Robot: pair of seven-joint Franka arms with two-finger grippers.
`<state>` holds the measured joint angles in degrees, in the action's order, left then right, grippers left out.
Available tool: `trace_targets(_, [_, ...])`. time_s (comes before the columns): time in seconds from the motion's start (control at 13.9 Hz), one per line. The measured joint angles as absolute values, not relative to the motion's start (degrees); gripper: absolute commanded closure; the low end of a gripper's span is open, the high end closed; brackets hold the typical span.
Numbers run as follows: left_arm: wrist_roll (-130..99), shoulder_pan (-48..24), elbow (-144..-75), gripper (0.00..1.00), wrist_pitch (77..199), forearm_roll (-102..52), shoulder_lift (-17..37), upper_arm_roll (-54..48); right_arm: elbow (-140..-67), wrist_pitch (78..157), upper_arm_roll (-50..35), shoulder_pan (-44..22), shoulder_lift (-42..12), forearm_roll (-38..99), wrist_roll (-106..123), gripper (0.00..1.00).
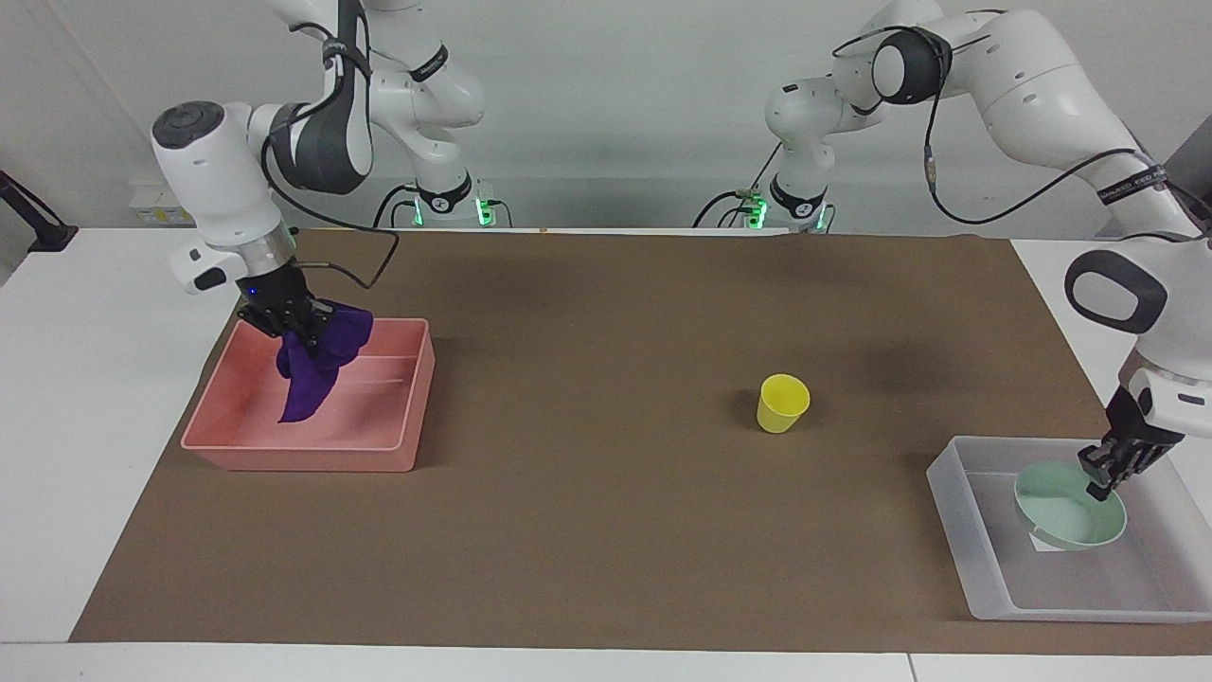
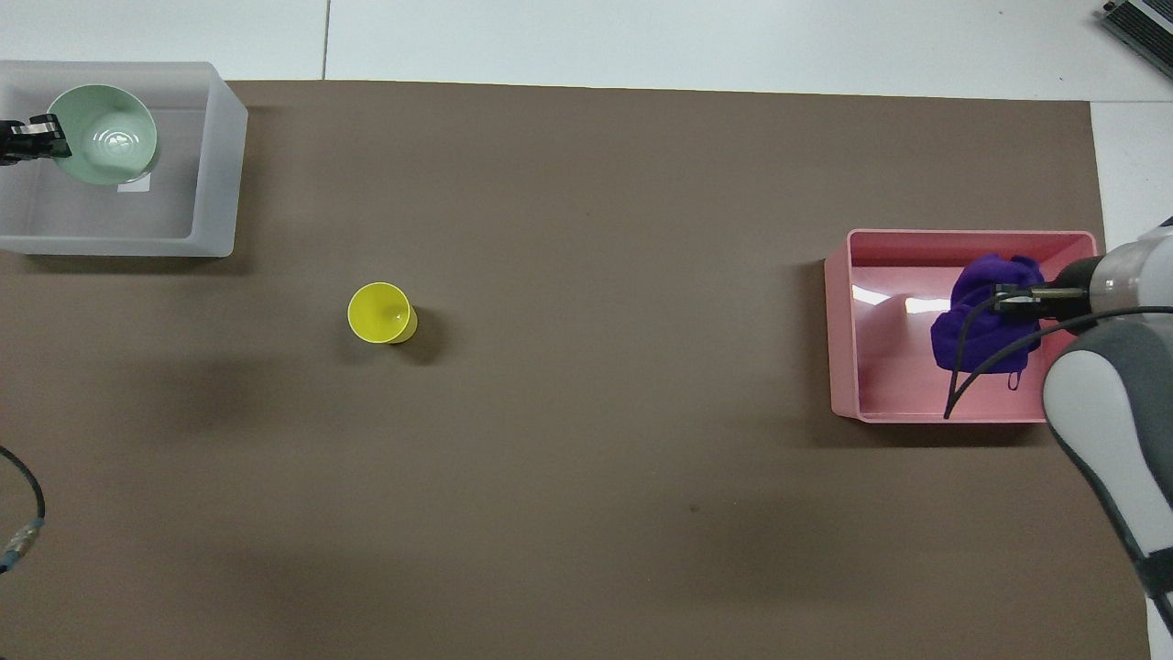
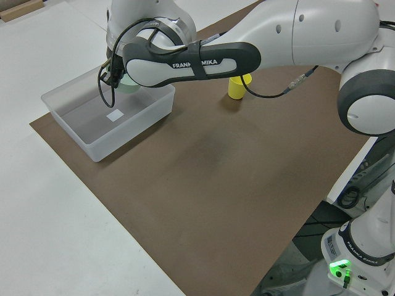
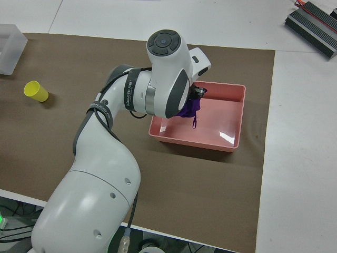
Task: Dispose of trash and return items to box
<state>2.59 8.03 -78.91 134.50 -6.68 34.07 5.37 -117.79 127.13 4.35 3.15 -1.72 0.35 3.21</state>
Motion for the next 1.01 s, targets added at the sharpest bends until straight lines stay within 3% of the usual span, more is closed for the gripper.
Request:
trace_targets(0.29, [1.43,7.87,-80.07,1.00,135.61,-5.60,36.17,5.37,-119.20,135.90,4.35,3.54,-8.47,0.35,3.21,1.00])
trace_targets(0.36, [1.43,7.83,-80.83,1.00,135.61,-5.45,36.12,5.37,-119.81,137.39,4.35,3.60,-9.34,0.35,3.21,0.84])
trace_targets(0.5, [1.43,7.75,-82.24,0.71,134.81,-5.25,35.80,5.32,-120.75,139.20,4.35,4.00,-10.18,0.35,3.23,0.05])
trace_targets(0.57, [1.43,7.62,-82.69,0.62,133.45,-5.22,35.49,5.25,-120.87,139.36,4.35,4.10,-10.23,0.35,3.23,0.00])
trace_targets(1.01, [1.42,5.13,-83.12,0.44,125.67,-5.19,31.68,5.20,-119.65,135.75,3.68,3.95,-7.55,0.35,3.23,0.00])
